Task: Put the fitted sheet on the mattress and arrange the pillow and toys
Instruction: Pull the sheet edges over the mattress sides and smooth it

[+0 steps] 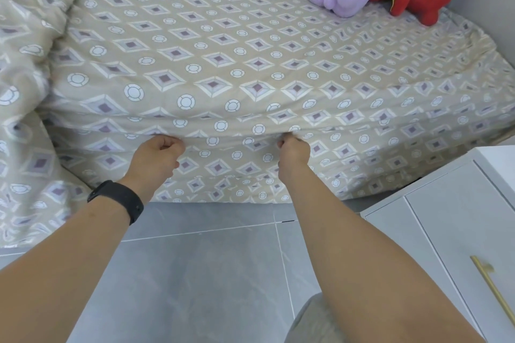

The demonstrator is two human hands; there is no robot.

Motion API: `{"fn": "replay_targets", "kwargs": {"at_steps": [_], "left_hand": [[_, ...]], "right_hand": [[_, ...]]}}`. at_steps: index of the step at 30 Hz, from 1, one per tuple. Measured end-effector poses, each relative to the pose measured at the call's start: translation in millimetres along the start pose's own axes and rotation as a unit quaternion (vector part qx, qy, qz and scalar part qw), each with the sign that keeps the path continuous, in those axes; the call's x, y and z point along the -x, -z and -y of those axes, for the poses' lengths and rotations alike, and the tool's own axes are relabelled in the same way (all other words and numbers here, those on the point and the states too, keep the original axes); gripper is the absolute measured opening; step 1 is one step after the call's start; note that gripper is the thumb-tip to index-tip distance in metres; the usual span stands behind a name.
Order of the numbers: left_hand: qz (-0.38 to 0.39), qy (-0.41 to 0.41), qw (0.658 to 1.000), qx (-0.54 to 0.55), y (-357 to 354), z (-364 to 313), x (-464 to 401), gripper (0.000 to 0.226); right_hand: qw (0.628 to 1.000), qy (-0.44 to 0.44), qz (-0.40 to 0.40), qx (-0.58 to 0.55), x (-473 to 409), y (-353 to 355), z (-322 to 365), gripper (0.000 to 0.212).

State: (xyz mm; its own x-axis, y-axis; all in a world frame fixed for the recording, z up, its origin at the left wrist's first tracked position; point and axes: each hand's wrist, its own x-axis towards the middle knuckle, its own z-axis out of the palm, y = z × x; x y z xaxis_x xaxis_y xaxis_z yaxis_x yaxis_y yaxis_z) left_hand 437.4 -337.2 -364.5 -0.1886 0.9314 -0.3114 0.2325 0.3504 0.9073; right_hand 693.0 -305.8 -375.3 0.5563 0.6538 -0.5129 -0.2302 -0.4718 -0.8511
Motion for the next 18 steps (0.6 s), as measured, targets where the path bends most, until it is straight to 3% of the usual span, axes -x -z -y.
{"fn": "replay_targets", "kwargs": {"at_steps": [3,6,8,10,12,15,18], "left_hand": [[-0.004,0.0,1.0,-0.009,-0.1,3.4,-1.8,0.015],[-0.007,0.037,0.999,-0.019,5.0,9.1,-6.3,0.018],[0.001,0.108,0.994,0.023,9.3,12.8,-6.4,0.023],[0.014,0.197,0.972,0.129,13.3,13.9,-4.5,0.022],[-0.003,0.224,0.952,0.209,15.3,14.4,-6.6,0.016],[-0.046,0.208,0.935,0.282,20.4,9.9,-12.8,0.007],[-0.046,0.205,0.928,0.309,26.9,8.0,-13.9,0.007]], "right_hand": [[0.998,0.032,-0.017,-0.042,0.2,-4.9,0.9,0.023],[0.999,0.027,-0.022,0.013,-4.4,-0.9,-8.7,0.019],[0.982,0.027,-0.013,0.188,-10.4,10.3,-16.2,0.023],[0.941,0.058,-0.015,0.333,-4.4,14.0,-15.8,0.051],[0.924,0.072,-0.026,0.375,-4.2,12.7,-14.8,0.06],[0.975,0.051,-0.008,0.218,-8.1,8.1,-14.4,0.045],[0.995,0.015,-0.019,0.095,6.5,-2.4,-18.6,0.037]]}}
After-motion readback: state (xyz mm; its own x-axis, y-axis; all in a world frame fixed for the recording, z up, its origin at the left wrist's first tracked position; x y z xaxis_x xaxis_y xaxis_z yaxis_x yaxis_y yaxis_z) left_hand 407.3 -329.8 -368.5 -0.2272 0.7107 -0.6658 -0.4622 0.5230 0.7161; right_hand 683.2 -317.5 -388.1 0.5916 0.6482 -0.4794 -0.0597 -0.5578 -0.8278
